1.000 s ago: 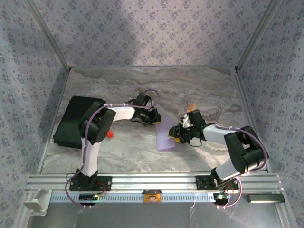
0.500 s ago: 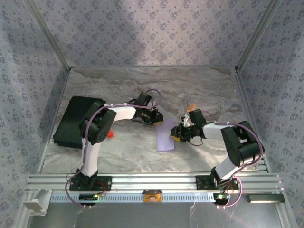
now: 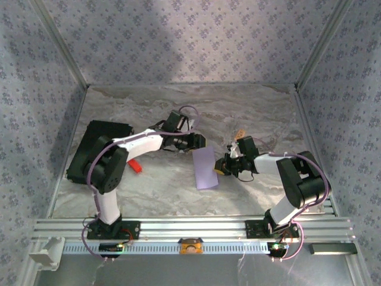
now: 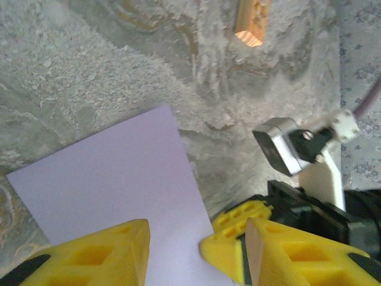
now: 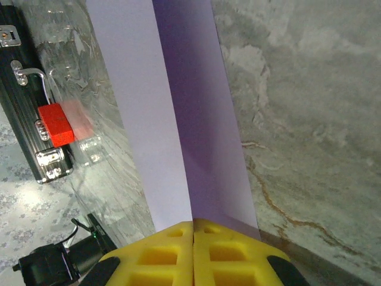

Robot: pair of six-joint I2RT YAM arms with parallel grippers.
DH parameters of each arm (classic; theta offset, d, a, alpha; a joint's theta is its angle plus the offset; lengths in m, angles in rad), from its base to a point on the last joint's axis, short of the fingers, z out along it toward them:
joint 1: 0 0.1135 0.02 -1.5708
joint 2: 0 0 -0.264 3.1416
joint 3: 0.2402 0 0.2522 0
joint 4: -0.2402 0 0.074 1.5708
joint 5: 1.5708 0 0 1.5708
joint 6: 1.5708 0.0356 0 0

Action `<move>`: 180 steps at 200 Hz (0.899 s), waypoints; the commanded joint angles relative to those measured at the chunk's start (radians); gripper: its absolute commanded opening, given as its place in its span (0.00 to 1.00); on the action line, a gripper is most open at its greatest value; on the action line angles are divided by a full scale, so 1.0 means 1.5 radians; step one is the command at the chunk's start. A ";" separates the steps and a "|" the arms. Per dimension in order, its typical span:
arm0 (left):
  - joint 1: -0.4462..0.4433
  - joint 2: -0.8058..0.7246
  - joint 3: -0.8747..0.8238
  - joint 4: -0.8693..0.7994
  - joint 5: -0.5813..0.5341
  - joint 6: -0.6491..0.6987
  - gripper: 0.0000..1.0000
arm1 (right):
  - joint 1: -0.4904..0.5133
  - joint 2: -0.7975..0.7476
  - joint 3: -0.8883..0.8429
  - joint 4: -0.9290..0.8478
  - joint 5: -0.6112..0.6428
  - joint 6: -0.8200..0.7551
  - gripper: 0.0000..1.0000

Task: Fold a paper plane with a square sheet of paper (pick it up from the middle)
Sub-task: Fold the triangle a second time at the center of the table.

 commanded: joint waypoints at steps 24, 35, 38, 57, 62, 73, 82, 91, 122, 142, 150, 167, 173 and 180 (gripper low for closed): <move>-0.002 -0.076 -0.064 0.003 -0.069 0.023 0.46 | -0.011 0.009 0.004 0.046 0.007 0.047 0.05; -0.002 -0.088 -0.075 0.008 -0.078 0.022 0.46 | -0.015 0.008 -0.001 0.058 0.014 0.061 0.05; -0.002 -0.091 -0.078 0.009 -0.079 0.022 0.46 | -0.016 0.008 -0.002 0.062 0.016 0.065 0.05; -0.001 -0.106 -0.094 0.020 -0.083 0.022 0.46 | -0.018 0.010 -0.015 0.095 0.023 0.097 0.06; -0.001 -0.110 -0.098 0.024 -0.084 0.022 0.46 | -0.017 0.013 -0.016 0.101 0.020 0.102 0.06; -0.001 -0.119 -0.108 0.033 -0.087 0.022 0.45 | -0.017 0.016 -0.015 0.107 0.012 0.108 0.08; -0.002 -0.127 -0.119 0.043 -0.089 0.023 0.45 | -0.015 0.016 -0.016 0.115 0.006 0.110 0.10; -0.003 -0.136 -0.128 0.051 -0.089 0.026 0.45 | -0.014 0.016 -0.015 0.113 0.002 0.105 0.12; -0.007 -0.159 -0.154 0.076 -0.086 0.037 0.44 | -0.014 0.027 0.000 0.107 -0.021 0.077 0.20; -0.010 -0.170 -0.164 0.080 -0.083 0.040 0.44 | -0.014 0.036 0.013 0.103 -0.030 0.062 0.22; -0.011 -0.173 -0.168 0.081 -0.081 0.041 0.44 | -0.015 0.042 0.018 0.100 -0.031 0.055 0.22; -0.014 -0.181 -0.179 0.091 -0.076 0.046 0.42 | -0.018 0.049 0.024 0.095 -0.032 0.053 0.21; -0.016 -0.185 -0.184 0.097 -0.077 0.048 0.42 | -0.018 0.049 0.024 0.096 -0.032 0.051 0.20; -0.019 -0.190 -0.189 0.104 -0.080 0.055 0.41 | -0.019 0.048 0.024 0.095 -0.035 0.049 0.19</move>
